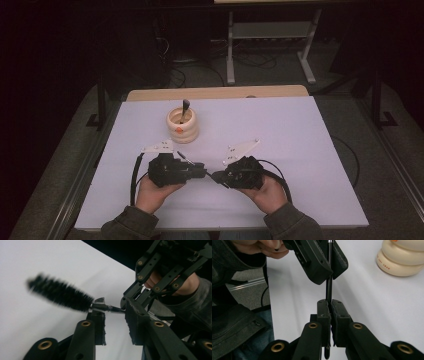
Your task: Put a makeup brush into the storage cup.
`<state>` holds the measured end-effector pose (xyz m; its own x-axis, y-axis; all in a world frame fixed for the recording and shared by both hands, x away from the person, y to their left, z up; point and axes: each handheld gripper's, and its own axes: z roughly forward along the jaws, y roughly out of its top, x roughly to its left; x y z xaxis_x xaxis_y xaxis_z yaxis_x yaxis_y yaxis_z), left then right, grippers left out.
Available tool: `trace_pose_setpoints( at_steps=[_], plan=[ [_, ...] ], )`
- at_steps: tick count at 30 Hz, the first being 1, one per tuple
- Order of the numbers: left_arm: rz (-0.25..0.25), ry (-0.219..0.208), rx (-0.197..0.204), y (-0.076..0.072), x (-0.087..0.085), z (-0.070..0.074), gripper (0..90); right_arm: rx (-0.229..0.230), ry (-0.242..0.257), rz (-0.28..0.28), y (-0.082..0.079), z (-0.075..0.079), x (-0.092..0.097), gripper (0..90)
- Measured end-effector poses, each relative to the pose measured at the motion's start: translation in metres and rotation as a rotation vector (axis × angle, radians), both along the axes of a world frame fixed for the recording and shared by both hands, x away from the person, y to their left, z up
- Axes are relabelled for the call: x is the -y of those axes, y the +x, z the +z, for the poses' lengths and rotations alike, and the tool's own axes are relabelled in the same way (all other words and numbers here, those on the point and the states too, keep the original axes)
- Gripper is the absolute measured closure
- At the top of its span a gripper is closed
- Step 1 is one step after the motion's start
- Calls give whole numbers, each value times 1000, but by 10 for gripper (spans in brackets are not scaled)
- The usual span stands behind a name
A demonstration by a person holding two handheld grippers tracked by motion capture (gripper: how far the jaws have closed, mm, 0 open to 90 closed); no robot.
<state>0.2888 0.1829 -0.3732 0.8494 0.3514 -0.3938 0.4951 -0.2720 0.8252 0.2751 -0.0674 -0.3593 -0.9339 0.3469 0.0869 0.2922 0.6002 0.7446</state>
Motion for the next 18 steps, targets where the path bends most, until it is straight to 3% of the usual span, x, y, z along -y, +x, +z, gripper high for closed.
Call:
trace_pose_setpoints(
  at_steps=[10, 15, 16, 18],
  plan=[
    [-24, -29, -25, 3, 0, -1, 793, 25, -29, 28, -1, -5, -4, 850],
    [-45, -51, -48, 6, 0, -2, 835, 4, -12, 19, -1, -6, -5, 848],
    [-45, -46, -44, 6, 1, -1, 843, 25, -25, 30, 0, -7, -5, 847],
    [-41, -33, -36, 6, 2, 0, 845, 18, -21, 23, 0, -8, -5, 838]
  ],
)
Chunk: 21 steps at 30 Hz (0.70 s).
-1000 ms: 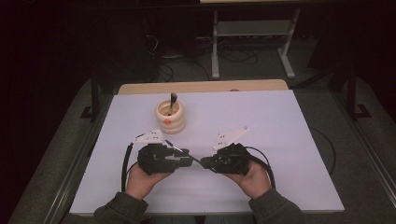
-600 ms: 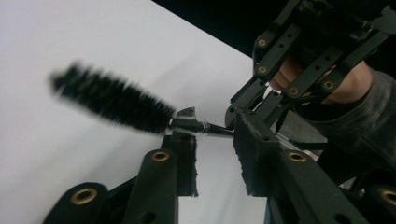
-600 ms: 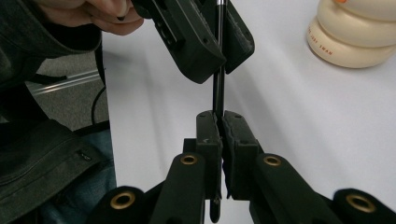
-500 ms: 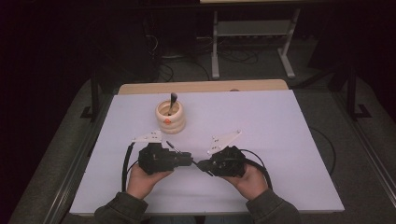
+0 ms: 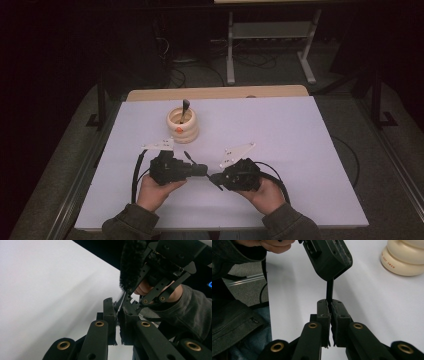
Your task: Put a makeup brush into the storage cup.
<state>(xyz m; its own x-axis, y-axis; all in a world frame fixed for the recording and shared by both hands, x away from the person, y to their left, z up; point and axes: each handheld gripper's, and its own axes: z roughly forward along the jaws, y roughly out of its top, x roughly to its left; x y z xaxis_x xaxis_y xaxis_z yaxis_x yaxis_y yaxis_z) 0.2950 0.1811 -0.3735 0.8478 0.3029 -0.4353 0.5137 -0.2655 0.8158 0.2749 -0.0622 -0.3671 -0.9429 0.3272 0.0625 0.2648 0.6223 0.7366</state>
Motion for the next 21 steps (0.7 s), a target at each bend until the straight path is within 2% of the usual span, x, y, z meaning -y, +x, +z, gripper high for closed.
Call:
trace_pose_setpoints(
  at_steps=[2, 3, 5, 13, 14, 18, 21],
  plan=[
    [9, 26, 16, 0, 0, 2, 845, -6, 10, -2, 2, -2, 1, 826],
    [13, 38, 26, 1, 0, 3, 846, -16, 18, -10, 2, -2, 2, 773],
    [23, 56, 37, 2, -2, 6, 846, -22, 13, -21, 3, -5, 4, 746],
    [63, 117, 60, 6, -7, 11, 846, -61, 34, -48, 9, -13, 19, 662],
    [64, 129, 64, 7, -8, 11, 846, -77, 46, -59, 9, -13, 20, 660],
    [68, 161, 76, 9, -8, 14, 846, -86, 57, -74, 10, -15, 27, 641],
    [74, 167, 83, 11, -9, 15, 846, -93, 59, -84, 12, -17, 32, 628]
  ],
)
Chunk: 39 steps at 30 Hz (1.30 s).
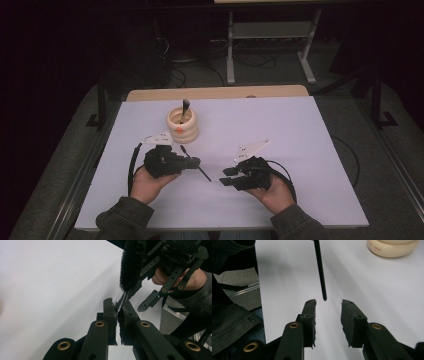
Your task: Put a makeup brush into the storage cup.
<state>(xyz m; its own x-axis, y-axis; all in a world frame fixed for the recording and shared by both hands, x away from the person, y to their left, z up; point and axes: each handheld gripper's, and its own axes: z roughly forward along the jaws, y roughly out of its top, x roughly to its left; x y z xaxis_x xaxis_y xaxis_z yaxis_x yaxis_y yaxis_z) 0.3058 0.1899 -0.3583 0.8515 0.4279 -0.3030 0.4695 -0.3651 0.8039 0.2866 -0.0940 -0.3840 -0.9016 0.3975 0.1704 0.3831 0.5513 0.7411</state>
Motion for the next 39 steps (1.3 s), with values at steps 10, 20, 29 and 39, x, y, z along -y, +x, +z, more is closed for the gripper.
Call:
trace_pose_setpoints(
  at_steps=[10, 20, 29, 39],
  plan=[
    [21, 18, -1, 4, -6, 3, 846, -19, 10, -38, 2, -4, 17, 594],
    [26, 36, 3, 11, -9, 7, 847, -31, 26, -74, 4, -5, 33, 552],
    [32, 48, 11, 17, -11, 14, 847, -39, 39, -109, 5, -6, 48, 501],
    [43, 49, 15, 24, -16, 22, 847, -38, 42, -148, 6, -8, 62, 444]
  ],
)
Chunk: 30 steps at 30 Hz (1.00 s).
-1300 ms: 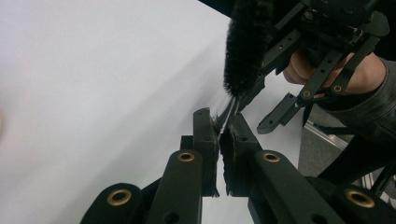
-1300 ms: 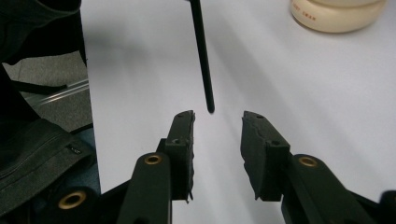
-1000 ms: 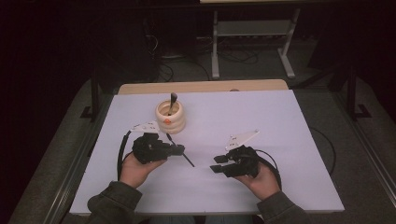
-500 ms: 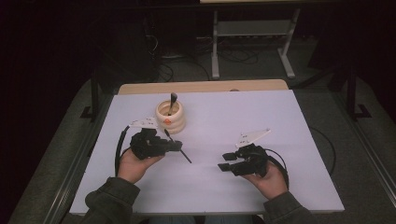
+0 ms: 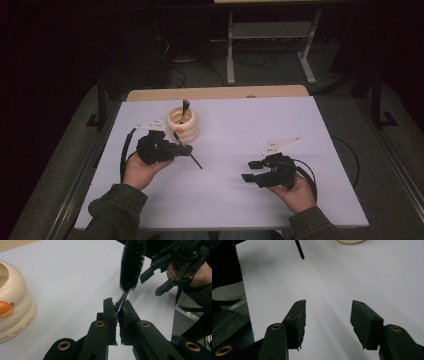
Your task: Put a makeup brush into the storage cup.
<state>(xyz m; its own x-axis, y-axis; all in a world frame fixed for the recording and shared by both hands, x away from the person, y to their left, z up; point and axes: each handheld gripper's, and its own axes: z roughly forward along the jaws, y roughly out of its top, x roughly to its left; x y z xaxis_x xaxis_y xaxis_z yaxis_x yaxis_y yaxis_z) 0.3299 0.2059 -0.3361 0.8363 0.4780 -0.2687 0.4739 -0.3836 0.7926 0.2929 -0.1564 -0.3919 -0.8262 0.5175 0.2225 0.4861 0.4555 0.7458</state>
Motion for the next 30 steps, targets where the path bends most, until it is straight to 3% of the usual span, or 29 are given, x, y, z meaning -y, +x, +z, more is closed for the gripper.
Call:
trace_pose_setpoints(
  at_steps=[17, 30],
  plan=[
    [24, -4, -1, 11, -9, 15, 848, 7, 20, -67, -2, -2, 22, 365],
    [61, 38, -6, 24, -12, 27, 850, 14, 11, -97, -5, -5, 30, 320]
  ],
)
